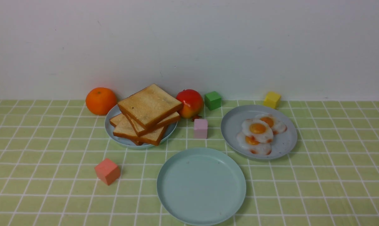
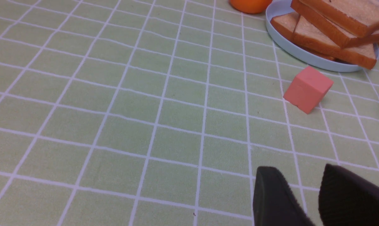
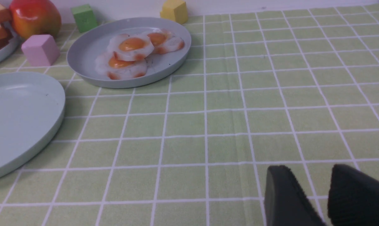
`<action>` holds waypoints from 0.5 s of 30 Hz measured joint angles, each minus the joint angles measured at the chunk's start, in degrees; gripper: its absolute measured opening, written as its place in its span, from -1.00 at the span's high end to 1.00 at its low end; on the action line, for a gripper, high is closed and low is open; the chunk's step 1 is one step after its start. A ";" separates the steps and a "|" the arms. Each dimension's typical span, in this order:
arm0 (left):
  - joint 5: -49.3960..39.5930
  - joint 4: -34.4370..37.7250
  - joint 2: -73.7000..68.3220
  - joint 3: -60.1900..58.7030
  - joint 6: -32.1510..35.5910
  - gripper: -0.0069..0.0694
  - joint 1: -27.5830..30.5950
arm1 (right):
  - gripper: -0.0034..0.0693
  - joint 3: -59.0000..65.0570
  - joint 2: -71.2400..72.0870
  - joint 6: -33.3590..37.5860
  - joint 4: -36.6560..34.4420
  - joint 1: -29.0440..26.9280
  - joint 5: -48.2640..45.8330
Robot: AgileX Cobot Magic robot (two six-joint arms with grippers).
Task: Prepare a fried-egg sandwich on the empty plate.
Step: Use the left arm to grab a slice of bread
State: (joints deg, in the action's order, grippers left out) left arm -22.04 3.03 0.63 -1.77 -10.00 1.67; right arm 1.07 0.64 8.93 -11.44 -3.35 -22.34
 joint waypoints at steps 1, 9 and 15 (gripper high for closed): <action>1.71 1.79 0.00 -0.02 -1.07 0.19 0.00 | 0.24 0.00 0.00 0.00 0.00 0.00 0.00; 16.73 29.84 0.00 -0.02 -14.72 0.19 0.00 | 0.24 0.00 0.00 0.00 0.00 0.00 0.00; 20.85 35.70 0.00 0.83 -15.06 0.24 0.00 | 0.24 0.00 0.00 0.00 0.00 0.19 0.00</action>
State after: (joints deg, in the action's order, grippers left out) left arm -1.19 38.73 0.63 -0.94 -25.06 1.67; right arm 1.07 0.64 8.93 -11.44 -3.16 -22.34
